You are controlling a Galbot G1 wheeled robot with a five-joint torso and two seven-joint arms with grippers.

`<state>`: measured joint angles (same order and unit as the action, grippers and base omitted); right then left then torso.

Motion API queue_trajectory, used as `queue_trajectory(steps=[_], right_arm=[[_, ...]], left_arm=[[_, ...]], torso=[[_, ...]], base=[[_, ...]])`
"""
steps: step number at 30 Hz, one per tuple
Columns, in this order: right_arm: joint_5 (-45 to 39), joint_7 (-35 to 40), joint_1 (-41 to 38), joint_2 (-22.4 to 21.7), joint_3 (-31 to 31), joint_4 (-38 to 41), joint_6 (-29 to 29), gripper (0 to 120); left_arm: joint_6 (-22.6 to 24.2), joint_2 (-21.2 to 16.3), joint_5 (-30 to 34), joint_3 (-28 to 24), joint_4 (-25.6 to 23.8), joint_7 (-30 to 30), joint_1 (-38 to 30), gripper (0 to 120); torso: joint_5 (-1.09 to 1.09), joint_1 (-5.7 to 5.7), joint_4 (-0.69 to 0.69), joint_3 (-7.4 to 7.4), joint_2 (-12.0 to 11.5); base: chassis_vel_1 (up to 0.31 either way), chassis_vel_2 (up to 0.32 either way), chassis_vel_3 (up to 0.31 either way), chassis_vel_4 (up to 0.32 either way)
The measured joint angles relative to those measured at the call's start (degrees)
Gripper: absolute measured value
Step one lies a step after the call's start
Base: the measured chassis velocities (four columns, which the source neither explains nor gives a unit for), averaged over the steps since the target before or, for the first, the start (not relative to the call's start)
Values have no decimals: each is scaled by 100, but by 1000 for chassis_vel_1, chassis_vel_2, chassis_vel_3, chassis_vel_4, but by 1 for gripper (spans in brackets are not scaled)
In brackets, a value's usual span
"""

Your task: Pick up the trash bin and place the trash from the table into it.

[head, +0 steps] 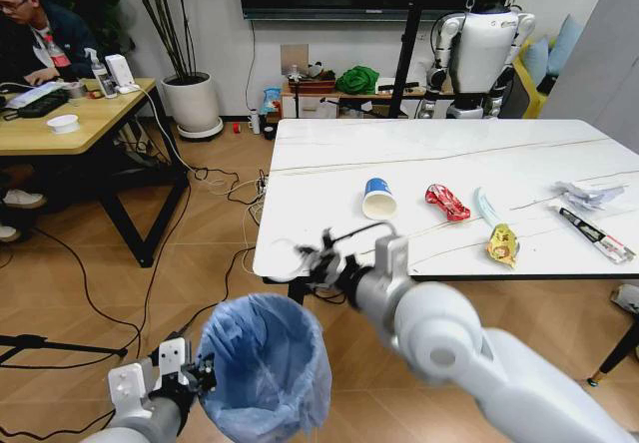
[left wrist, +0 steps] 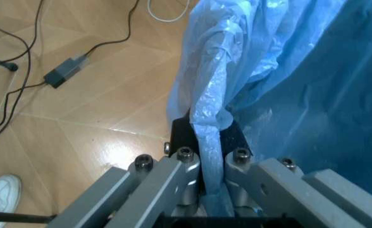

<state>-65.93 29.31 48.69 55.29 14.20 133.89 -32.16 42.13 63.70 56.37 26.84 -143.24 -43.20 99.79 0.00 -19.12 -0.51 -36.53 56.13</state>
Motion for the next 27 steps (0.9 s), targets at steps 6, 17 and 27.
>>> queue_trajectory(steps=[6,17,27], right_arm=[[486,-485,667,-146,-11,252,-41,0],[1902,-948,1580,-354,-57,211,-195,8],[2280,-1087,2173,-417,-465,441,-232,43]], left_arm=[[0,-47,-19,-47,0,-9,-20,0],[0,-61,-69,-112,0,0,40,0],[0,-73,-213,-175,0,93,102,0]], torso=[[-1,0,1,0,0],[-1,0,1,0,0],[-2,0,1,0,0]], base=[[0,0,0,0],[0,0,0,0],[0,0,0,0]])
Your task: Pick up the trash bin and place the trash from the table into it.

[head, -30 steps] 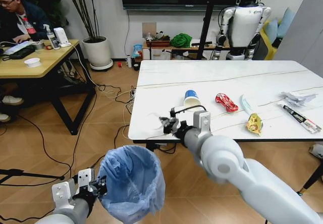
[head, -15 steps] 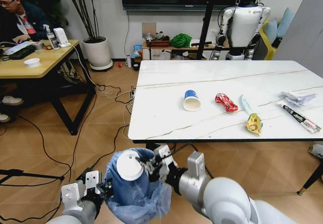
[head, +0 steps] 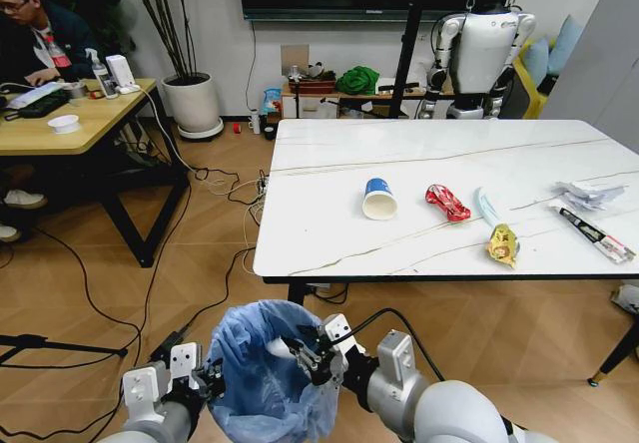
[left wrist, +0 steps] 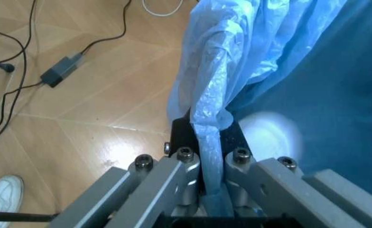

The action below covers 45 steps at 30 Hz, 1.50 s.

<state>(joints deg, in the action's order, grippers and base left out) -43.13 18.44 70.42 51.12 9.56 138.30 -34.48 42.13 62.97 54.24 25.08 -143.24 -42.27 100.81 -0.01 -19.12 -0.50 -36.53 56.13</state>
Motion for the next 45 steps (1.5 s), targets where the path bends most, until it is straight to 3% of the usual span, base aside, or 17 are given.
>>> queue_trajectory(steps=[4,5,8,11,15,20,29,37,42,45], right_arm=[[52,-1,201,-62,-334,217,64,58],[-250,2,172,-148,-942,475,102,70],[-369,12,-20,-224,-1400,505,102,80],[-774,330,-823,-337,-1888,151,176,93],[-1045,455,-1592,-373,-2056,-541,177,100],[-1270,657,-2338,-351,-2002,-1479,-105,100],[-1291,658,-2582,-185,-1786,-2605,-163,100],[-1275,693,-2919,38,-1555,-3120,-103,99],[-1268,750,-3146,151,-1369,-3344,-96,91],[-1249,766,-3196,194,-1297,-3448,-92,77]], left_arm=[[0,32,-124,-52,0,62,35,0],[0,99,-260,-132,0,119,86,0],[0,153,-351,-182,0,163,144,0],[0,197,-461,-218,0,243,192,0],[0,167,-466,-139,0,273,200,0],[0,131,-418,22,0,331,250,0],[0,71,-307,34,0,343,185,0],[0,-20,-195,40,0,349,119,0],[0,-15,-170,42,0,347,91,0],[0,-1,-74,41,0,324,55,0]], torso=[[1,0,-1,0,0],[1,0,-1,0,0],[0,0,-1,0,0],[0,0,0,0,0],[0,-1,1,-1,0],[0,-1,1,-1,-1],[0,-1,0,-1,-1],[2,-1,0,-1,-1],[2,-1,1,0,-1],[1,-1,1,-1,-1]], base=[[0,0,0,0],[0,0,0,0],[0,0,0,0],[0,0,0,0],[0,0,0,0],[0,0,0,0],[0,0,0,0],[0,0,0,0],[0,0,0,0],[0,0,0,0]])
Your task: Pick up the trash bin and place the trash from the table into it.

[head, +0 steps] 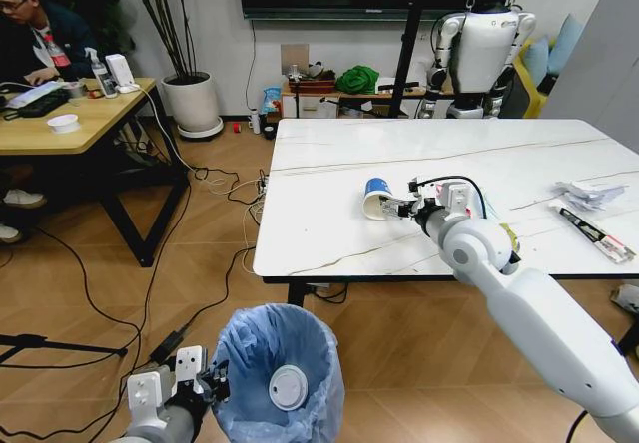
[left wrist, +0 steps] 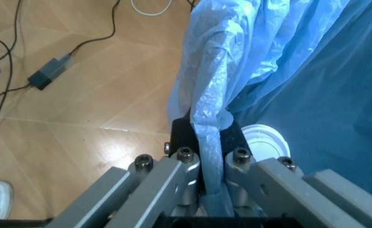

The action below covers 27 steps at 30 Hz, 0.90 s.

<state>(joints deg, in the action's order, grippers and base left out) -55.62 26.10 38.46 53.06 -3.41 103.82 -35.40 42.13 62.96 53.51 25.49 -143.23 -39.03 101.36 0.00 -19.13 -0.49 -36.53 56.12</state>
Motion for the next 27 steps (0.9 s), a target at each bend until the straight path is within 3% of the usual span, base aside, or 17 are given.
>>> queue_trajectory(steps=[9,19,21,27], right_arm=[[20,2,-21,9,66,-92,17,46],[58,32,-27,48,128,-66,41,5],[58,33,-27,47,128,-48,44,1],[-32,90,73,46,44,129,134,0]], left_arm=[[0,11,68,33,0,-23,-24,0],[0,1,91,143,0,-20,15,0],[0,2,91,145,0,-21,23,0],[0,-33,93,190,0,-17,56,0]], torso=[[0,0,-1,0,1],[0,0,-1,0,1],[0,0,-1,0,1],[0,0,-1,0,1]], base=[[0,0,0,0],[0,0,0,0],[0,0,0,0],[0,0,0,0]])
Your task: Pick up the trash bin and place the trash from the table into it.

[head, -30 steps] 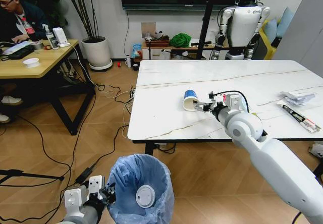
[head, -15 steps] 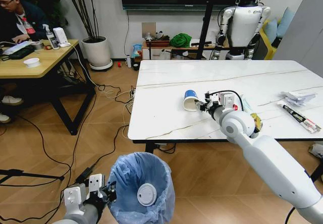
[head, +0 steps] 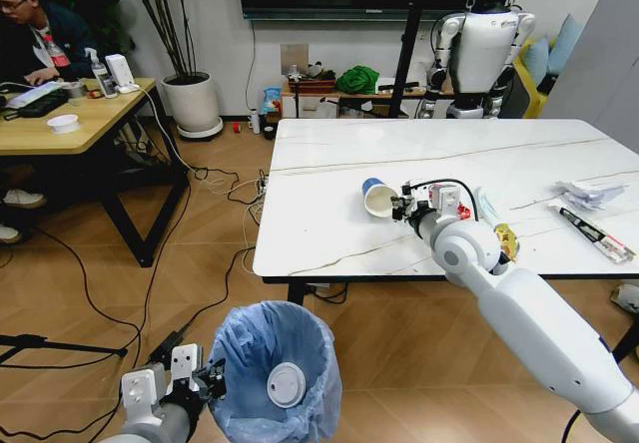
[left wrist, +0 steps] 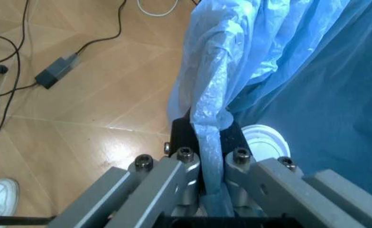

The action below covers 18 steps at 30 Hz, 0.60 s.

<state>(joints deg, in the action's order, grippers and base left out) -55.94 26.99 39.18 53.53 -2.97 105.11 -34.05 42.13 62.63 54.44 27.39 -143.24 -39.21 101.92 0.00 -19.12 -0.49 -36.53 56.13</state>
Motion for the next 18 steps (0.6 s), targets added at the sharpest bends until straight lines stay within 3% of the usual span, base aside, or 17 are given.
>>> queue_trajectory(steps=[6,10,12,18], right_arm=[[-199,125,155,-63,-143,426,42,0],[-479,133,507,-207,-303,1363,151,0],[-526,122,571,-217,-315,1475,176,0],[-811,-404,1731,-268,-346,2776,610,0]], left_arm=[[0,-18,3,17,0,2,12,0],[0,-39,10,77,0,4,-10,0],[0,-39,14,85,0,4,-20,0],[0,-45,-2,125,0,8,-78,0]], torso=[[-1,0,0,0,0],[2,1,0,0,0],[2,1,0,1,0],[1,1,-1,1,1]], base=[[0,0,0,0],[0,0,0,0],[0,0,0,0],[0,0,0,0]])
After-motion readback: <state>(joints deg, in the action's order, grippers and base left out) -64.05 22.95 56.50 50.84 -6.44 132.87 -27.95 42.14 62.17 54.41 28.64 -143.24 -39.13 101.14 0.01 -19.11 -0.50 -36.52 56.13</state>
